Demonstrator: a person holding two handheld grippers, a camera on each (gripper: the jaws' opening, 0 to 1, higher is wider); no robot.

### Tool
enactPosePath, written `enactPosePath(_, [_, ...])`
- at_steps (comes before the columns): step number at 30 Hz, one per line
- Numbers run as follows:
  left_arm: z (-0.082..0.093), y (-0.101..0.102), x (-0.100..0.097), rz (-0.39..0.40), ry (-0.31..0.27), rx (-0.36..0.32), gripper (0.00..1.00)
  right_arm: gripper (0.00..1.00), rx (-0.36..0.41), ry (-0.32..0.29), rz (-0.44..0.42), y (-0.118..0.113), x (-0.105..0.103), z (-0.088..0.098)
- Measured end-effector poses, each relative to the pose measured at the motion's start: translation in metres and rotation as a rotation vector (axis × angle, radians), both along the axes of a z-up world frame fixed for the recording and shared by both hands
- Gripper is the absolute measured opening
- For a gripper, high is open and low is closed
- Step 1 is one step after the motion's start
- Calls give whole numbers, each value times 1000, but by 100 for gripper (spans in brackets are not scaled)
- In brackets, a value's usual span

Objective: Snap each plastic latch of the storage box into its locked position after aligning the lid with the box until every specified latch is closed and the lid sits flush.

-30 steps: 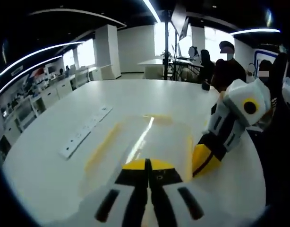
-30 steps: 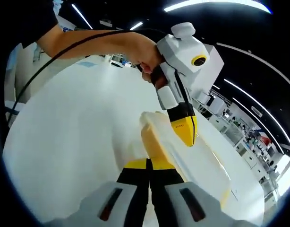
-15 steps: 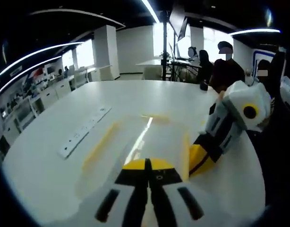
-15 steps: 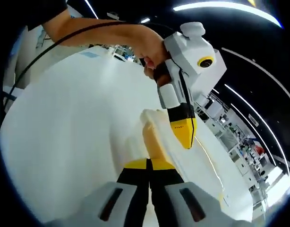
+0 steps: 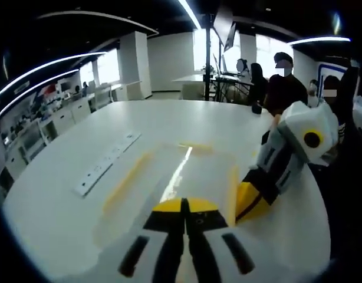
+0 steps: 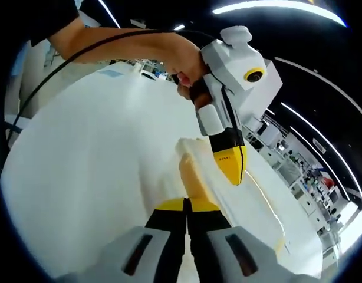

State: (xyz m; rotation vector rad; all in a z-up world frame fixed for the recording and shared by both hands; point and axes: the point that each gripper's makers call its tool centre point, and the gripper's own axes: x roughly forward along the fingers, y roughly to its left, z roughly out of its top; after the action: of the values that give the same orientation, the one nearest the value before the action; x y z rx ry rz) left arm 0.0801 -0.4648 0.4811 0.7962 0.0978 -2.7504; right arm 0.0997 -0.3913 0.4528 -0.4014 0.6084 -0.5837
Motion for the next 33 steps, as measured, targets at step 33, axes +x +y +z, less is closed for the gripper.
enactPosePath(33, [24,-19,23,181,93,-124,0,0,71,-224,-72,-41,-17,60])
